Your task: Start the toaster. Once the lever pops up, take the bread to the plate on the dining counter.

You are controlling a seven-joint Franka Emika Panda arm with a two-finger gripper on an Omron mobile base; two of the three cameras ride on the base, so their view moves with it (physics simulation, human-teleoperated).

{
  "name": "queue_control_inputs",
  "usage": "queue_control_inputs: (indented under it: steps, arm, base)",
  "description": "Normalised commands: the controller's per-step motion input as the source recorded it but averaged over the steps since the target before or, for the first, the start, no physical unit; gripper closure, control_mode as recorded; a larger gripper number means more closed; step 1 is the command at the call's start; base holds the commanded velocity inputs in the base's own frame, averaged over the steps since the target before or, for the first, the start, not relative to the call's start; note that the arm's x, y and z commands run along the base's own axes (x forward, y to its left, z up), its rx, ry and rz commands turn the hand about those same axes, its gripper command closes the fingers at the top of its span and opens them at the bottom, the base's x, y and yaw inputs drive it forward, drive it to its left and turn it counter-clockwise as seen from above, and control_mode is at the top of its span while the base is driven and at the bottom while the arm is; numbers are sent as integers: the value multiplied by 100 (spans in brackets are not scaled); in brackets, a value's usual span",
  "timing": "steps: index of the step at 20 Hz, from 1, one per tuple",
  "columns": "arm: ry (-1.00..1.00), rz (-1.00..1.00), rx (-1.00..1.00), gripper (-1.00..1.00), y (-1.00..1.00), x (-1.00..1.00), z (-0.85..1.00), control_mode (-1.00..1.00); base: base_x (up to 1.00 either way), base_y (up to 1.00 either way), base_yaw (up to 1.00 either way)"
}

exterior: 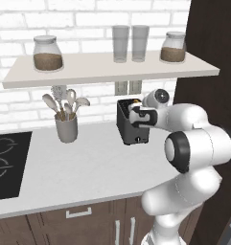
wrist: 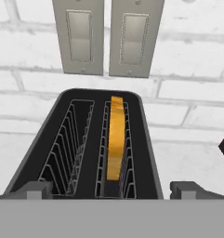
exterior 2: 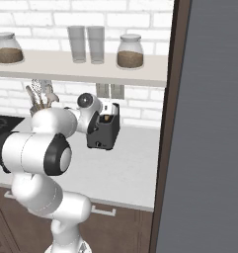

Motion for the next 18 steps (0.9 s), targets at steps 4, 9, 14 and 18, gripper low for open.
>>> queue_control_inputs:
  steps: [4, 9, 14, 18]
  arm:
    - [0, 0, 0, -100, 0, 13, -6, -100]
    - [0, 0, 0, -100, 0, 14, -9, -100]
    - [0, 0, 0, -100, 0, 10, -10, -100]
    - [0, 0, 0, -100, -3, 12, -10, -100]
  base:
    - [0, 0, 0]
    - [0, 0, 0]
    - [0, 0, 0]
    - [0, 0, 0]
